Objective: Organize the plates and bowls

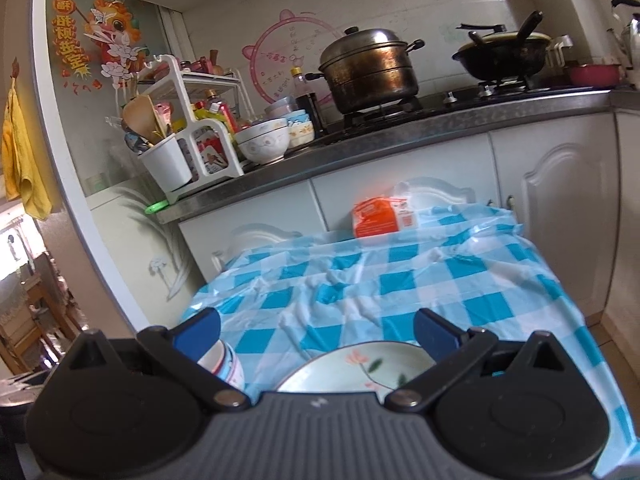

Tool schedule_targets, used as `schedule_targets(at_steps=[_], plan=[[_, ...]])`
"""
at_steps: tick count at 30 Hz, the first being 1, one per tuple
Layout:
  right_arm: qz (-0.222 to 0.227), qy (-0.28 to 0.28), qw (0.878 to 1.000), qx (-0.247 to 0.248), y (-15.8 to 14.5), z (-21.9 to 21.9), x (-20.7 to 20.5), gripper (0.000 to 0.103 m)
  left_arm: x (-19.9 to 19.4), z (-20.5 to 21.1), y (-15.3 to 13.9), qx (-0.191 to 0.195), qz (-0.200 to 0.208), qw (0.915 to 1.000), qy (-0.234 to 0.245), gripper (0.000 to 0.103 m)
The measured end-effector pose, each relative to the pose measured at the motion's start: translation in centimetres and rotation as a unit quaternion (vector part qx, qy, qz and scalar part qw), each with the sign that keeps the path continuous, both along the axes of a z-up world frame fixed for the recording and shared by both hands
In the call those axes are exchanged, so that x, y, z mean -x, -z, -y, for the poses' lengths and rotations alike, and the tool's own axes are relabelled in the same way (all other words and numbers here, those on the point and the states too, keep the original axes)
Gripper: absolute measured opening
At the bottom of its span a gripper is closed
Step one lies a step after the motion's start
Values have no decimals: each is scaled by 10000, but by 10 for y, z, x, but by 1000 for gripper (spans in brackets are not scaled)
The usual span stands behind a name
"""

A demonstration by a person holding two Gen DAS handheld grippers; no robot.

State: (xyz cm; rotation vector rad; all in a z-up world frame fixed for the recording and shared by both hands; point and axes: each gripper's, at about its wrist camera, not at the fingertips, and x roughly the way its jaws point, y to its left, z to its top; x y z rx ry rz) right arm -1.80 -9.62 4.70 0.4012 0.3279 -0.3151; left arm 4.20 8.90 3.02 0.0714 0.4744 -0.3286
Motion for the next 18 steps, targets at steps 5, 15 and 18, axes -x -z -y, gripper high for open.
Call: schedule_targets(at_steps=[5,15,18], plan=[[-67,193,9997,94,-2,-2,11,102,12,5,-2,-94,86,9999,-17,103],[-108,472,9984,279,-2,-9,31,102,25,4,-1,-88,59,9999,133,103],[-98,534,9978,379,-1,-11,36,102,27,2,-1,-17,0,9998,182,103]])
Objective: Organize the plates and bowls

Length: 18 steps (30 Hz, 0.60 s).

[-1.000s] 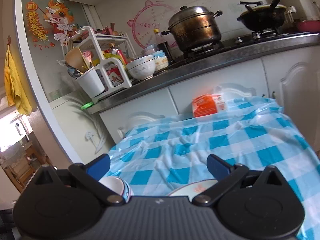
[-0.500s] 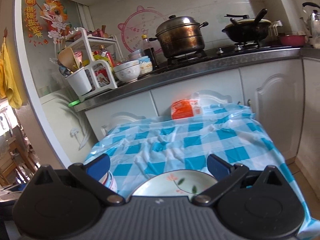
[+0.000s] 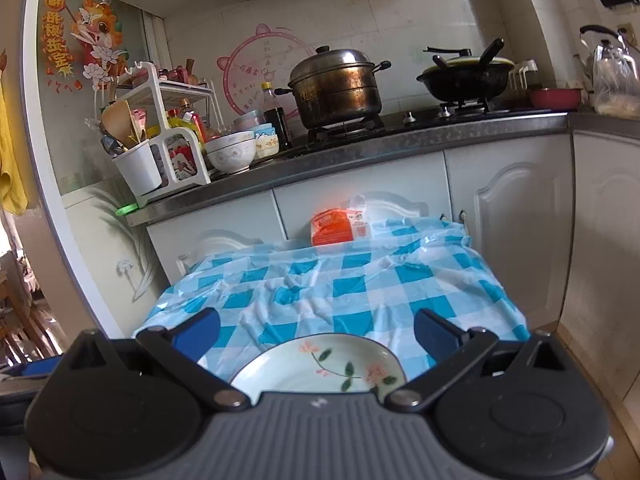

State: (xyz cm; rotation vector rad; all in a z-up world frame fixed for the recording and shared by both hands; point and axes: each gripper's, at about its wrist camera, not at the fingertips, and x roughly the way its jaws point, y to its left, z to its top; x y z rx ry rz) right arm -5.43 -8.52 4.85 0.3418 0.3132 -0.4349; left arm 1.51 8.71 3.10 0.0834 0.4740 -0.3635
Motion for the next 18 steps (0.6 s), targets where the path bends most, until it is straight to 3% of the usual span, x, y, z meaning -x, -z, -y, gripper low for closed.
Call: schedule_targets(at_steps=[18], plan=[[-201,40,9997,100,7,-12,8,102,3,-5,3,24,24,10000,-61,103]])
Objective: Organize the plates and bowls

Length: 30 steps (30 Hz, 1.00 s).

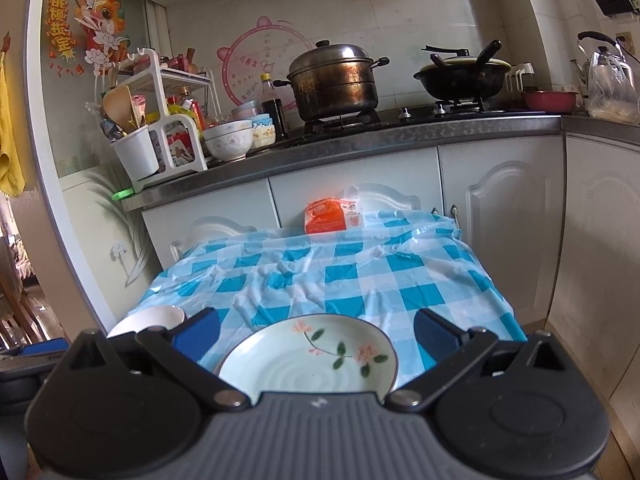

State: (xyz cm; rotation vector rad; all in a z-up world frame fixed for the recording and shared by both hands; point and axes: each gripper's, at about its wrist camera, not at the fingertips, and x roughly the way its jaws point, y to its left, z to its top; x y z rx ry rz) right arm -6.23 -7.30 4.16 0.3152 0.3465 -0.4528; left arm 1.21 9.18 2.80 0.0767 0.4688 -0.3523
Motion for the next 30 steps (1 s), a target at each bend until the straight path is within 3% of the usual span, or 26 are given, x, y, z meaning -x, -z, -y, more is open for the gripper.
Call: schedule_targets(at_steps=[30], plan=[[-26,-149,9999,42,11,-5,0,102,-6,5,10,-118,-150,9998,-70,103]])
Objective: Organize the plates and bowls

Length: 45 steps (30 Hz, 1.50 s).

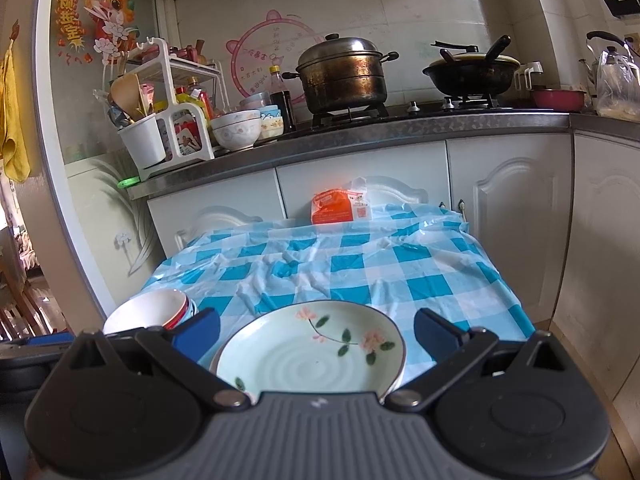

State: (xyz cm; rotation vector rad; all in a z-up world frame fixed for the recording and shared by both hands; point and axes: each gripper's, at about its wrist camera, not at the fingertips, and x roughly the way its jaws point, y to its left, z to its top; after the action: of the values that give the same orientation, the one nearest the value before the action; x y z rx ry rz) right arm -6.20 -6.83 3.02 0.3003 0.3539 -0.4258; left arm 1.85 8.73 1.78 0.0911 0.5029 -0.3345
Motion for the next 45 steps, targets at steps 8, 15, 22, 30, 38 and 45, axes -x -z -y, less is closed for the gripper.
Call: schedule_targets(at_steps=[8,15,22,30,38,45], plan=[[46,-56,9999,84,-2,-1,3,102,2,4,-1,-23,17,10000,-7,103],[69,-58,9999,124,-2,0,5,102,-2,6,2,23,-54,10000,8,103],[88,-65,9999,30,3,2,4,102,-7,10,8,-21,-107,9999,-4,103],[41,-120,9999,-83,11,5,-1,102,-16,14,16,-13,-223,9997,11,103],[-12,-209,9997,-139,20,8,-9,102,-26,21,21,214,-373,9990,131,103],[-140,-370,9990,-197,24,12,-23,102,-38,17,14,686,-417,9964,255,103]])
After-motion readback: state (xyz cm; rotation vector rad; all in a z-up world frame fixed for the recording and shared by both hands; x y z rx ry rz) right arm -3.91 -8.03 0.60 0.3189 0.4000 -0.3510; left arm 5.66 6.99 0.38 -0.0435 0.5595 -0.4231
